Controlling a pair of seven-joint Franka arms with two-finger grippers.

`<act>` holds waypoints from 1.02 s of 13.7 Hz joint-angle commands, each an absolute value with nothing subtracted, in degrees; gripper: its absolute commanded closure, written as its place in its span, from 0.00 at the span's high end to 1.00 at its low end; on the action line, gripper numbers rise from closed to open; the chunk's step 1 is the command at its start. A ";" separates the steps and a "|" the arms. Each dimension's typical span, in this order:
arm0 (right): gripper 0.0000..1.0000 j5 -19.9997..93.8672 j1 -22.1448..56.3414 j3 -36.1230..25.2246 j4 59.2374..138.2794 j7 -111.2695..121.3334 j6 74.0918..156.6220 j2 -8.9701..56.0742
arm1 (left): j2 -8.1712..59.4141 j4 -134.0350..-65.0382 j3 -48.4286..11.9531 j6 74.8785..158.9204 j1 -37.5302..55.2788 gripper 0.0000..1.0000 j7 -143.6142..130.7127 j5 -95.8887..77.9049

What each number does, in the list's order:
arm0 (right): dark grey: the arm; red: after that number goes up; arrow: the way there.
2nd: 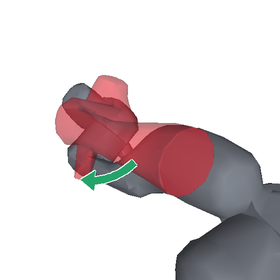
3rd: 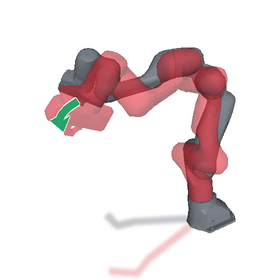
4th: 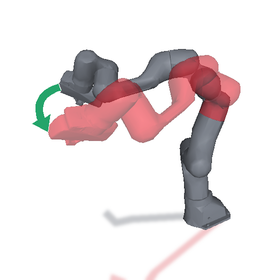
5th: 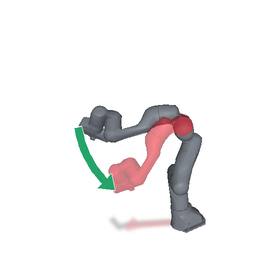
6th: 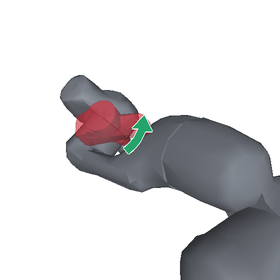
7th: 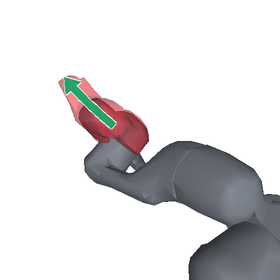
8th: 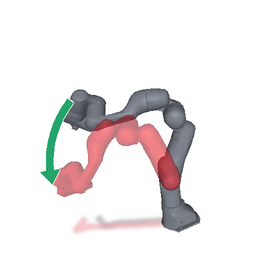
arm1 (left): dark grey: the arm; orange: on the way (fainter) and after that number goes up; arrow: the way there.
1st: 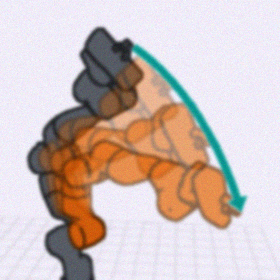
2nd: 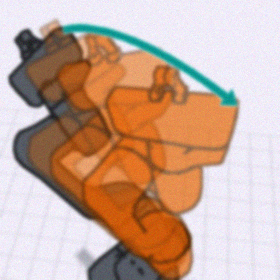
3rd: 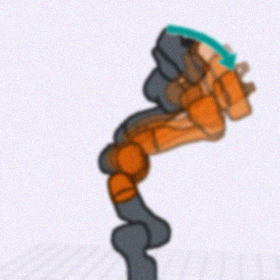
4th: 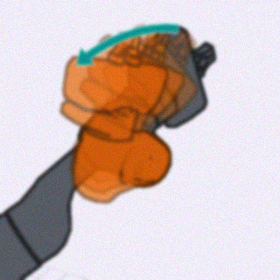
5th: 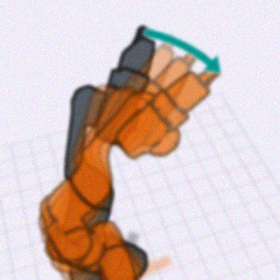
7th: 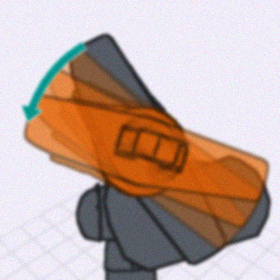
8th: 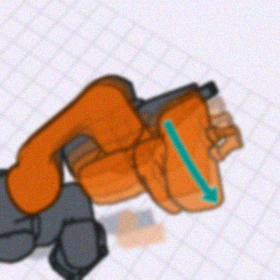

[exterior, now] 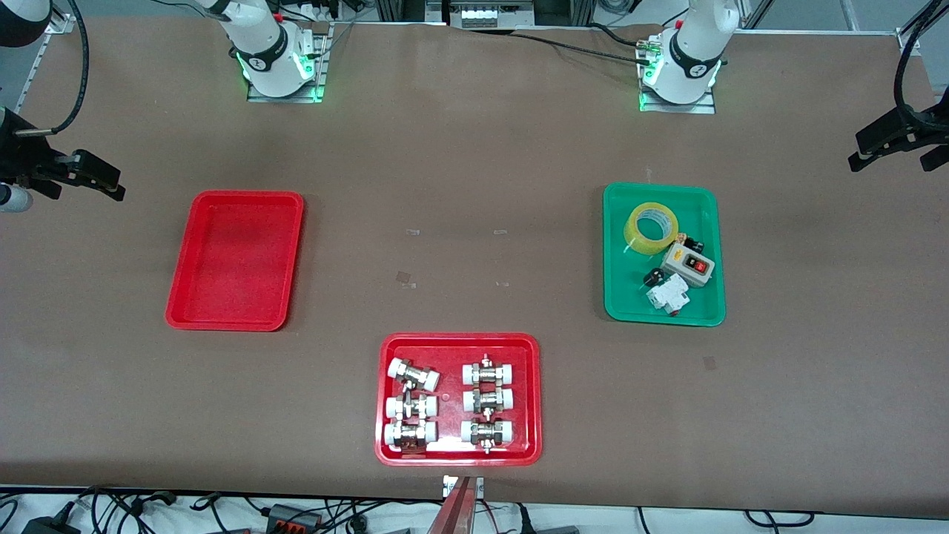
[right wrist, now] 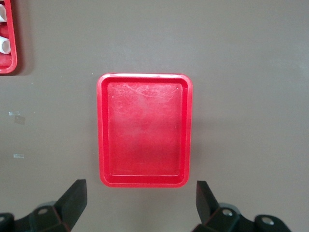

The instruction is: Left arm passes tape to right arm into tray

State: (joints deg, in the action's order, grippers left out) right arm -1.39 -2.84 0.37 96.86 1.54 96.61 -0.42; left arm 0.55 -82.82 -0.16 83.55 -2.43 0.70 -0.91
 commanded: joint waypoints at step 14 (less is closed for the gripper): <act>1.00 -1.23 -2.81 0.62 97.30 1.67 96.33 -1.06 | 1.58 -119.04 -5.88 108.49 -1.94 1.00 -8.59 -2.19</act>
